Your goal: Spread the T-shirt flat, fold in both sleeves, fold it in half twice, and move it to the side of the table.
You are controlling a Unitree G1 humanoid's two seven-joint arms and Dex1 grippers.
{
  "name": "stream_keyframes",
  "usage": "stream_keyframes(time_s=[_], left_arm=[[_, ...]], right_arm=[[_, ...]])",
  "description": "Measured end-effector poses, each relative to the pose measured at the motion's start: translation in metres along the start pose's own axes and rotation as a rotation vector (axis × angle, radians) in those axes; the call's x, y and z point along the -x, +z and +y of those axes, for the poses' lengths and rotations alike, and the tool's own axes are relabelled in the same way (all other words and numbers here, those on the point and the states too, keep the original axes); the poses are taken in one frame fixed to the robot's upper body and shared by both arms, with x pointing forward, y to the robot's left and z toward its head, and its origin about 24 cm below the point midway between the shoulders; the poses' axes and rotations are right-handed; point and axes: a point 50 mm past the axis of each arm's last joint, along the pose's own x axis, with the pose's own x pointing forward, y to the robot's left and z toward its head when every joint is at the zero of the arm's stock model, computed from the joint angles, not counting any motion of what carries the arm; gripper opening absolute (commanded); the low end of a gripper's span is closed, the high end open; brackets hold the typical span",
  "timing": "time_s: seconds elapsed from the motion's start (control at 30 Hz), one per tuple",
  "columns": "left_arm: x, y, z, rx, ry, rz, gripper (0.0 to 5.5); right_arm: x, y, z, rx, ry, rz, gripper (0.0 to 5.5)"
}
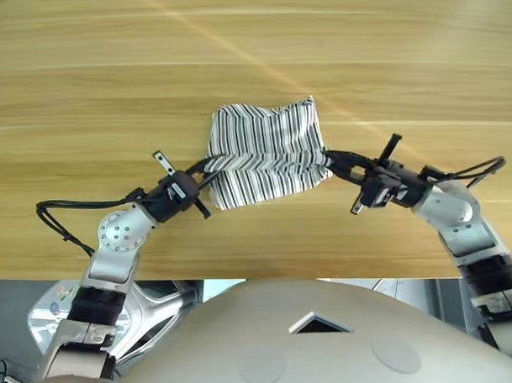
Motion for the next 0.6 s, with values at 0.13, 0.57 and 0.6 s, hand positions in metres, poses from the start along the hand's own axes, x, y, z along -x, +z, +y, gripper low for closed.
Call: stream_keyframes(time_s=[0.13, 0.57, 0.6], left_arm=[[-0.015, -0.013, 0.005, 0.048, 0.073, 0.023, 0.11], [-0.062, -0.034, 0.027, 0.058, 0.178, 0.099, 1.12], [-0.066, -0.035, 0.031, 0.068, 0.198, 0.102, 1.29]], right_arm=[[-0.023, -0.011, -0.012, -0.075, -0.098, -0.003, 0.21], [-0.075, -0.058, -0.024, -0.165, -0.263, 0.173, 1.32], [-0.082, -0.061, -0.028, -0.178, -0.296, 0.195, 1.51]])
